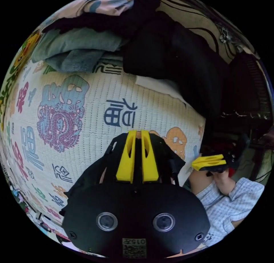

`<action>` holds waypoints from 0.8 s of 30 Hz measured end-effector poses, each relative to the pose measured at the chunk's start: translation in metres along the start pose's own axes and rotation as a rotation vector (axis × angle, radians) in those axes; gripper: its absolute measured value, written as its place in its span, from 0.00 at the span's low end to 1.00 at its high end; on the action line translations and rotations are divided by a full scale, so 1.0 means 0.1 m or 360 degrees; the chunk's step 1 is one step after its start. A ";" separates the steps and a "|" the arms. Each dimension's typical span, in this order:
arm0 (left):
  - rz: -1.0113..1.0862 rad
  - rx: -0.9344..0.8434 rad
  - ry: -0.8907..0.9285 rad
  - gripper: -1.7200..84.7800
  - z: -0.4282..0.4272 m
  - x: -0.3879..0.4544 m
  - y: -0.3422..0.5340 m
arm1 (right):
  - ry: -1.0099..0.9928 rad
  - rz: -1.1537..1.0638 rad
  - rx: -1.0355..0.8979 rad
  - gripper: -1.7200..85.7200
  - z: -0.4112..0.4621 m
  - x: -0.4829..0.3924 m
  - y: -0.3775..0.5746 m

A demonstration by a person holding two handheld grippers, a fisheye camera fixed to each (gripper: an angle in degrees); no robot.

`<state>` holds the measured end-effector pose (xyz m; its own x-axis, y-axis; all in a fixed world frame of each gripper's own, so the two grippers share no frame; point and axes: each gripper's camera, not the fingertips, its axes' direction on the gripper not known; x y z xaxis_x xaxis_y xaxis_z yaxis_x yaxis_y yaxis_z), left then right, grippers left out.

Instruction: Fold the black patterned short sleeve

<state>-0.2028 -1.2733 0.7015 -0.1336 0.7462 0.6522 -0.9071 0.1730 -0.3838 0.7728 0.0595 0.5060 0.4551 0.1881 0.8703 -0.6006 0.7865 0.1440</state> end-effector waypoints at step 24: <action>-0.0817 0.0738 -0.0186 0.16 -1.82 -2.61 3.27 | 0.0216 -0.0920 -0.0550 0.12 3.26 -2.07 -1.81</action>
<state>-0.3922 -1.2948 0.2863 0.3390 0.5648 0.7524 -0.9402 0.1737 0.2931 0.5727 -0.3140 0.4533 0.7312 -0.2640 0.6290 -0.0025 0.9210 0.3895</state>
